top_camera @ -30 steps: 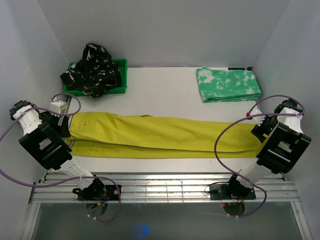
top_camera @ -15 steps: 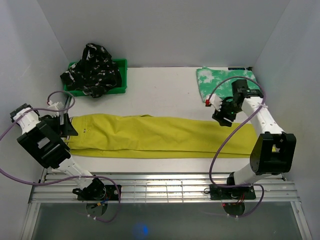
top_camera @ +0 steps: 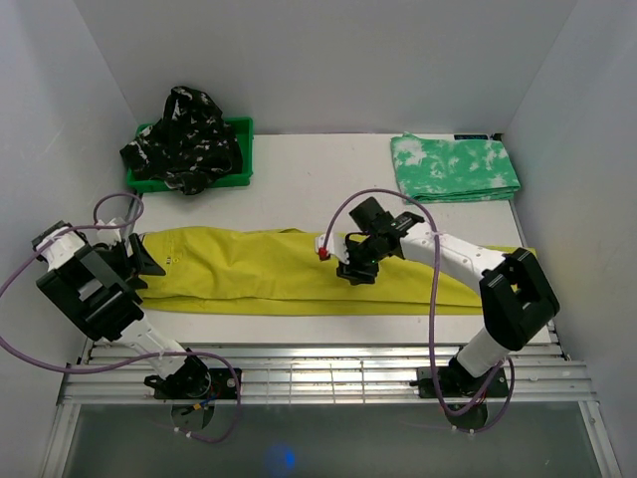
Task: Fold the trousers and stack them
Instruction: Fold the trousers
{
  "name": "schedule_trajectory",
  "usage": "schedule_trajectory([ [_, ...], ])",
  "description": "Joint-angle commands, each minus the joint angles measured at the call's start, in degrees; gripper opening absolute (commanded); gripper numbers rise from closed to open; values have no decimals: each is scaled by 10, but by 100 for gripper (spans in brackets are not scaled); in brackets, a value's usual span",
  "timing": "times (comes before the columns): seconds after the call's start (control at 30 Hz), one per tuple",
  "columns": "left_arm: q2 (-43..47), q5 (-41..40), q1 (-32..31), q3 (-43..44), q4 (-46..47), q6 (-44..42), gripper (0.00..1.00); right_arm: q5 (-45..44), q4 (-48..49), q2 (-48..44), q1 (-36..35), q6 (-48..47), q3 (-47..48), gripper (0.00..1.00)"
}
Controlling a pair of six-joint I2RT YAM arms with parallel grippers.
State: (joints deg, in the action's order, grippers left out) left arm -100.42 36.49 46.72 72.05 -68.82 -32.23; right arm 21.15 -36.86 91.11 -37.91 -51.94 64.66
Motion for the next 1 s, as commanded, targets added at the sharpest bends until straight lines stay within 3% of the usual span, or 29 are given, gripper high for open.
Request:
schedule_trajectory([
  [0.0,44,10,4,-15,9,44,81,-20,71,4,-56,65,-28,51],
  [0.17,48,5,13,-31,11,67,81,-64,126,21,-122,96,-52,50],
  [0.6,35,10,29,-20,22,106,81,-154,223,85,-175,148,-94,48],
  [0.77,47,-35,42,-33,35,102,81,-189,224,82,-175,166,-74,27],
  [0.97,48,-46,53,-39,64,123,77,-195,200,79,-175,168,-41,8],
])
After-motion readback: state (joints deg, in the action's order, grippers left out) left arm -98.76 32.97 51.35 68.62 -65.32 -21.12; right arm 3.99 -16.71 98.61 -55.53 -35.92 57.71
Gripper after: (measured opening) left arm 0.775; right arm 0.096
